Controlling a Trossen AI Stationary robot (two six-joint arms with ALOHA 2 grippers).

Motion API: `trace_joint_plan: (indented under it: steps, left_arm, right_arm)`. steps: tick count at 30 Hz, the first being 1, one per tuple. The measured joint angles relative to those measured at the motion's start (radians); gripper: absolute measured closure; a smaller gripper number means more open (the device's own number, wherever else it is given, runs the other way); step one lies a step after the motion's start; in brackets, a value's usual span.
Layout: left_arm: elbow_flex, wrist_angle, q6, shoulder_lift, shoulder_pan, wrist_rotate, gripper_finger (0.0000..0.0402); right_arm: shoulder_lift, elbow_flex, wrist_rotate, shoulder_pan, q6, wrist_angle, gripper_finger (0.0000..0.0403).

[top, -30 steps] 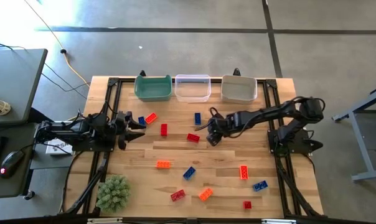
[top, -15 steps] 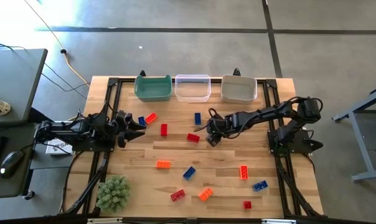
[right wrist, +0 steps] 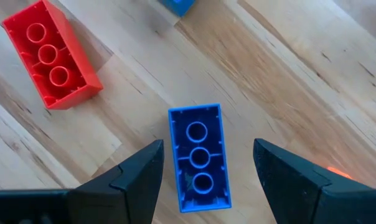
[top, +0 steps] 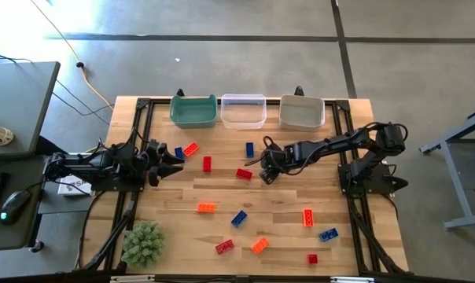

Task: Sort & place blocks by color
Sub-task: Put the blue game piece into the gray bin

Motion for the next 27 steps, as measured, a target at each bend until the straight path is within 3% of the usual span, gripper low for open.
trace_joint_plan:
  steps: [21,27]
  left_arm:
    - [0.000,0.000,0.000,0.000,0.000,0.000,0.0209]
    - [0.000,0.000,-0.025,0.000,0.000,0.000,0.0209]
  right_arm:
    - [0.123,0.004,-0.033,0.004,0.036,0.009,0.0168]
    - [0.137,0.005,-0.048,0.004,0.079,0.009,0.0212]
